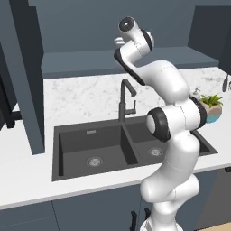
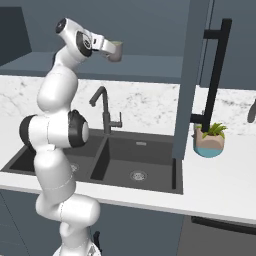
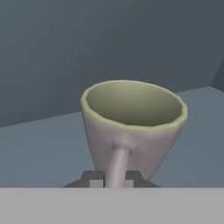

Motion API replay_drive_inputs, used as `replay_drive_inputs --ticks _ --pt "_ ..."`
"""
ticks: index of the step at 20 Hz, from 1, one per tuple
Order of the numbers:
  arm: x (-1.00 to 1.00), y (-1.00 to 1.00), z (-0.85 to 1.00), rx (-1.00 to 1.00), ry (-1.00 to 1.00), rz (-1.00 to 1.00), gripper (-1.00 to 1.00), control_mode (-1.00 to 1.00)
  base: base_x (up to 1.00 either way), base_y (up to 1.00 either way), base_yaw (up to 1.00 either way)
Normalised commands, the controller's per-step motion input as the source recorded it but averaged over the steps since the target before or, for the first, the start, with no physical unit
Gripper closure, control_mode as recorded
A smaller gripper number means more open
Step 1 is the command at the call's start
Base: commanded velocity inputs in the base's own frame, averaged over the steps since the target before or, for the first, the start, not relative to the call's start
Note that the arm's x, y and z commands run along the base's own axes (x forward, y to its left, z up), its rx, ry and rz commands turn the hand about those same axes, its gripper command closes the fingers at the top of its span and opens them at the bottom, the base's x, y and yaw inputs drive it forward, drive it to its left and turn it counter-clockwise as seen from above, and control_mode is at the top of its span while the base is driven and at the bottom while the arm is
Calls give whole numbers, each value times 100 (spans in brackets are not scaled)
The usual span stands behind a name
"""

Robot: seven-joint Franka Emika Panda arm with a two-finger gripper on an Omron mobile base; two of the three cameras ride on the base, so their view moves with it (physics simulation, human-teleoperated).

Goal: Gather all objects into one cabinet and sort the glasses and bowls to opposite sides.

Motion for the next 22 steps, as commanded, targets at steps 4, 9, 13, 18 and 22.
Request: replay_drive_inputs --ticks 4,9,13,18,22 --pt "-19 0 0 0 1 -14 100 -100 0 0 0" --pt "-42 0 -7 0 0 -14 100 -100 0 0 0" --pt "-70 0 -6 0 -2 -12 100 -100 0 0 0" --pt "-85 0 -2 0 -7 -7 100 -100 0 0 0" --pt "-92 -8 0 -2 -10 2 100 -100 0 0 0"
